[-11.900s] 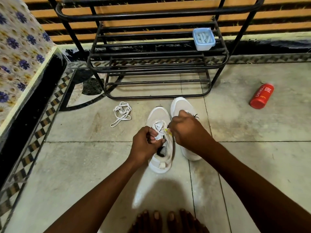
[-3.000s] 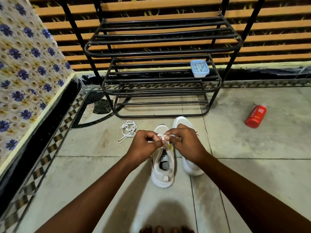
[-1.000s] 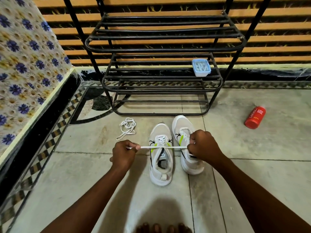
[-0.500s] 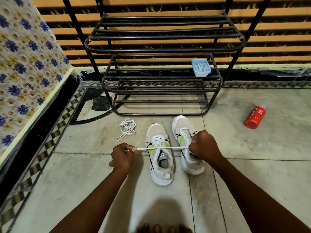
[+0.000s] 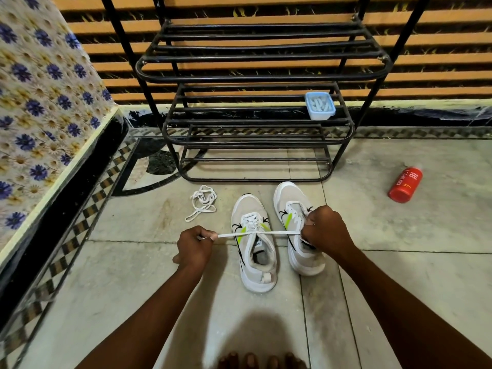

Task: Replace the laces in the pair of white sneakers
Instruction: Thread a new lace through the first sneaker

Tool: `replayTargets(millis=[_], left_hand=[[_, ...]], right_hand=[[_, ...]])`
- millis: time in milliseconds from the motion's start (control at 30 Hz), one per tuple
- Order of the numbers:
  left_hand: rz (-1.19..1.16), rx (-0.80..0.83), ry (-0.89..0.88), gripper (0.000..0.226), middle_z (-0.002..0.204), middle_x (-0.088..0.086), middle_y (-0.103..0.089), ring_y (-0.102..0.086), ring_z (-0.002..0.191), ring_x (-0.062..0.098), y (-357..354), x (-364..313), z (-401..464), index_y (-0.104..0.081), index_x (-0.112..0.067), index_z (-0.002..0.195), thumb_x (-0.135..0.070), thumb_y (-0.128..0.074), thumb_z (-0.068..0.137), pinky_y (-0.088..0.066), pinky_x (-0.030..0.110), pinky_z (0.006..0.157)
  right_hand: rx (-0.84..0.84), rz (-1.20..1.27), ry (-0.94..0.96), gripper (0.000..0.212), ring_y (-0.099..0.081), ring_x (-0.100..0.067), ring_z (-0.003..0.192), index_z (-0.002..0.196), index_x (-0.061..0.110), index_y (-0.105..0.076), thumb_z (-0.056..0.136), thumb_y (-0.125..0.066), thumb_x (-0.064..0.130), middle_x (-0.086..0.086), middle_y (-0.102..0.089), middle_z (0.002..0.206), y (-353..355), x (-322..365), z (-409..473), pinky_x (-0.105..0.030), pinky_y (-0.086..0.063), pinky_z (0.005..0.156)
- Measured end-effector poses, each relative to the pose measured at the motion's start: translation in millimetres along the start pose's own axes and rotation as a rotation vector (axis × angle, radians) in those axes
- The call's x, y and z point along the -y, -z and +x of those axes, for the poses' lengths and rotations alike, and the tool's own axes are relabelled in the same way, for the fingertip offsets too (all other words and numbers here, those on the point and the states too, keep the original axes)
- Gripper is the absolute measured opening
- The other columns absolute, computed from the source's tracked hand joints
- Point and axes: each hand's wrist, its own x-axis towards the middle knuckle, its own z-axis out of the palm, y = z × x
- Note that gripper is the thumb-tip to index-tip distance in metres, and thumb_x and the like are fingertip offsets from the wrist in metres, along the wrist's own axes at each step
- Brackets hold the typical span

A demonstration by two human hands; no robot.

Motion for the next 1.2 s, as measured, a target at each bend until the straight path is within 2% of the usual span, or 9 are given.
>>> replayTargets(millis=[200, 400, 500, 633, 733, 867, 967, 1100, 1200], left_hand=[[-0.104, 0.137, -0.007, 0.015, 0.072, -0.014, -0.074, -0.067, 0.09, 0.019, 8, 9, 2, -0.077, -0.025, 0.068, -0.02, -0.082, 0.08, -0.048, 0.042, 0.088], [-0.054, 0.37, 0.053, 0.019, 0.061, -0.003, -0.067, -0.06, 0.065, 0.018, 28, -14, -3, -0.071, -0.008, 0.069, -0.018, -0.084, 0.079, -0.041, 0.022, 0.054], [-0.188, 0.449, -0.032, 0.013, 0.085, 0.007, -0.078, -0.072, 0.079, 0.013, 29, -40, -20, -0.069, 0.007, 0.079, -0.004, -0.073, 0.082, -0.049, 0.019, 0.067], [-0.286, 0.418, -0.252, 0.019, 0.098, -0.002, -0.075, -0.068, 0.086, 0.01, 21, -66, -41, -0.07, 0.001, 0.078, -0.013, -0.079, 0.089, -0.048, 0.011, 0.071], [-0.309, 0.416, -0.348, 0.023, 0.098, -0.003, -0.078, -0.072, 0.1, 0.008, 14, -72, -49, -0.073, -0.008, 0.077, -0.024, -0.077, 0.093, -0.05, 0.026, 0.091], [-0.439, 0.362, -0.358, 0.026, 0.088, 0.002, -0.079, -0.075, 0.093, 0.014, 12, -81, -56, -0.075, -0.009, 0.077, -0.024, -0.07, 0.098, -0.052, 0.018, 0.084], [-0.499, 0.349, -0.337, 0.022, 0.088, 0.004, -0.08, -0.075, 0.092, 0.016, 10, -81, -56, -0.078, -0.006, 0.082, -0.021, -0.072, 0.096, -0.053, 0.014, 0.08], [-0.519, 0.342, -0.357, 0.015, 0.089, 0.004, -0.08, -0.076, 0.09, 0.019, 7, -77, -55, -0.081, -0.006, 0.089, -0.019, -0.074, 0.094, -0.055, 0.017, 0.078], [-0.511, 0.354, -0.387, 0.007, 0.097, 0.003, -0.079, -0.075, 0.097, 0.023, 6, -74, -50, -0.082, -0.008, 0.094, -0.012, -0.076, 0.092, -0.059, 0.032, 0.088]], right_hand=[[0.057, -0.042, -0.046, 0.025, -0.044, -0.029, 0.063, 0.06, 0.015, -0.038, 0.064, -0.062, 0.022, -0.001, -0.039, 0.059, 3, 3, 5, -0.03, -0.031, 0.054], [0.312, -0.137, -0.021, 0.026, -0.059, -0.022, 0.068, 0.071, 0.004, -0.063, 0.075, -0.081, 0.024, -0.002, -0.057, 0.06, 29, 18, 6, -0.026, -0.041, 0.057], [0.481, 0.122, 0.094, 0.018, -0.056, -0.01, 0.055, 0.068, 0.009, -0.075, 0.082, -0.08, 0.018, 0.0, -0.062, 0.055, 40, 34, -6, -0.022, -0.043, 0.058], [0.45, 0.551, 0.209, 0.015, -0.065, -0.02, 0.077, 0.073, 0.012, -0.077, 0.088, -0.075, 0.008, -0.018, -0.072, 0.087, 29, 49, -13, -0.036, -0.05, 0.074], [0.416, 0.665, 0.227, 0.011, -0.068, -0.02, 0.086, 0.083, -0.002, -0.075, 0.091, -0.069, 0.001, -0.019, -0.074, 0.102, 13, 58, -15, -0.032, -0.053, 0.078], [0.306, 0.719, 0.239, 0.016, -0.07, -0.011, 0.079, 0.085, -0.004, -0.073, 0.096, -0.064, 0.003, -0.008, -0.076, 0.082, -4, 65, -16, -0.022, -0.052, 0.077], [0.254, 0.792, 0.184, 0.016, -0.074, -0.02, 0.085, 0.086, -0.003, -0.073, 0.097, -0.062, 0.002, -0.012, -0.077, 0.087, -10, 67, -13, -0.03, -0.056, 0.082], [0.26, 0.975, 0.071, 0.02, -0.071, -0.013, 0.067, 0.096, -0.015, -0.067, 0.1, -0.056, 0.0, -0.024, -0.074, 0.09, -9, 73, -18, -0.014, -0.049, 0.053], [0.25, 1.031, 0.007, 0.018, -0.063, -0.008, 0.052, 0.098, -0.015, -0.068, 0.099, -0.057, -0.001, -0.022, -0.069, 0.08, -15, 71, -20, -0.013, -0.044, 0.045]])
